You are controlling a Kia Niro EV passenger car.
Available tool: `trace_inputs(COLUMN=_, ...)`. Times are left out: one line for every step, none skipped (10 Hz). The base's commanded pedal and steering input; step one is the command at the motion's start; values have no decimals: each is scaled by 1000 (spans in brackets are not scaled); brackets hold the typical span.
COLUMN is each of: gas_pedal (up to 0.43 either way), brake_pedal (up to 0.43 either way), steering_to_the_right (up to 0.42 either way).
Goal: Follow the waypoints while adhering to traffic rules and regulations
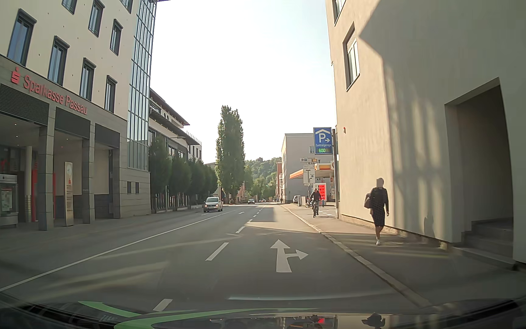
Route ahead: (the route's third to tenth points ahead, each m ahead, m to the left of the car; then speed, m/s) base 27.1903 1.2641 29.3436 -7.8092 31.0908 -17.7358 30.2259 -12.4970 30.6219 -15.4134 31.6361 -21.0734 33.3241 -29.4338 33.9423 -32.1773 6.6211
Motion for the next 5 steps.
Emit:
trace_inputs(gas_pedal=0, brake_pedal=0, steering_to_the_right=-4)
trace_inputs(gas_pedal=0, brake_pedal=0, steering_to_the_right=-4)
trace_inputs(gas_pedal=0, brake_pedal=30, steering_to_the_right=-4)
trace_inputs(gas_pedal=0, brake_pedal=85, steering_to_the_right=-4)
trace_inputs(gas_pedal=0, brake_pedal=122, steering_to_the_right=-4)
